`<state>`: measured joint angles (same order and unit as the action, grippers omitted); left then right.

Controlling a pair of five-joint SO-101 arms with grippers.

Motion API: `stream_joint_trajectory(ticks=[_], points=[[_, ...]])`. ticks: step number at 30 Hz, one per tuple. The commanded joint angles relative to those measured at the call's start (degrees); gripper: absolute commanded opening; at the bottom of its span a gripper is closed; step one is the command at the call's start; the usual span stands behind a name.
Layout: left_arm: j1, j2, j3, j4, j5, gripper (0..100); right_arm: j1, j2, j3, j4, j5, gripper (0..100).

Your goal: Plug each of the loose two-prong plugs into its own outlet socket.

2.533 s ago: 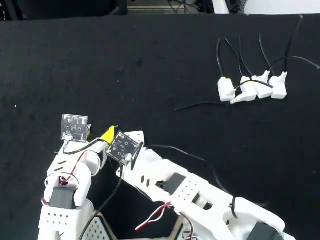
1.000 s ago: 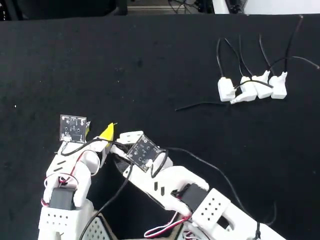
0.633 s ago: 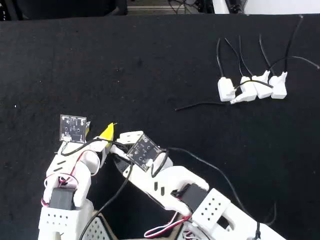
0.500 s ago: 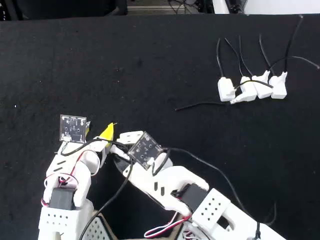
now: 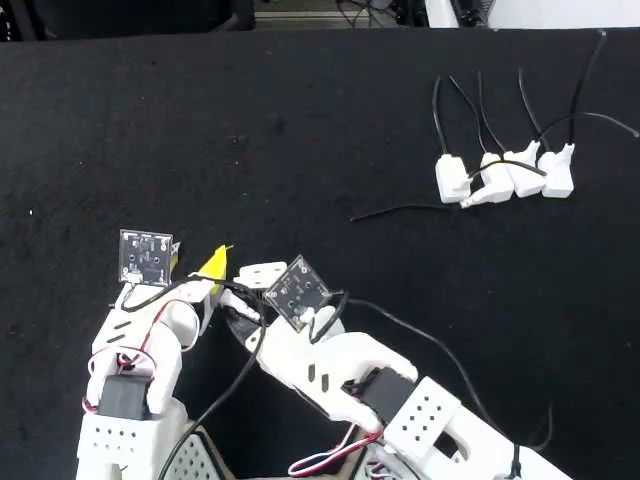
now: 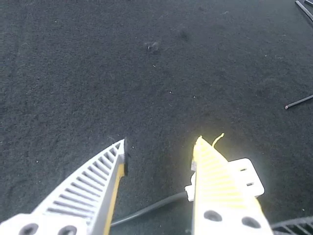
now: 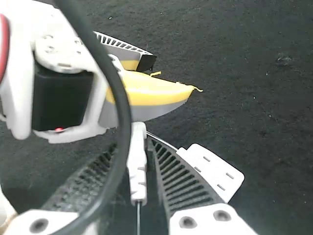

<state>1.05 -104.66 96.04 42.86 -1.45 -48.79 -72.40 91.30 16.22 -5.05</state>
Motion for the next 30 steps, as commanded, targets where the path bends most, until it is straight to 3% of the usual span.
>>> stream_joint_trajectory(ticks=[1,24,30], points=[[0.8,0.4,1.0,0.0,-0.6,22,3.3,-2.5,-1.4,-0.6,-1.0,1.1],[0.8,0.4,1.1,0.1,-0.6,22,6.8,-2.0,-2.3,0.0,-0.4,1.1],[0.7,0.5,0.5,0.5,-0.6,22,7.0,-2.0,-5.0,9.1,3.8,1.1]])
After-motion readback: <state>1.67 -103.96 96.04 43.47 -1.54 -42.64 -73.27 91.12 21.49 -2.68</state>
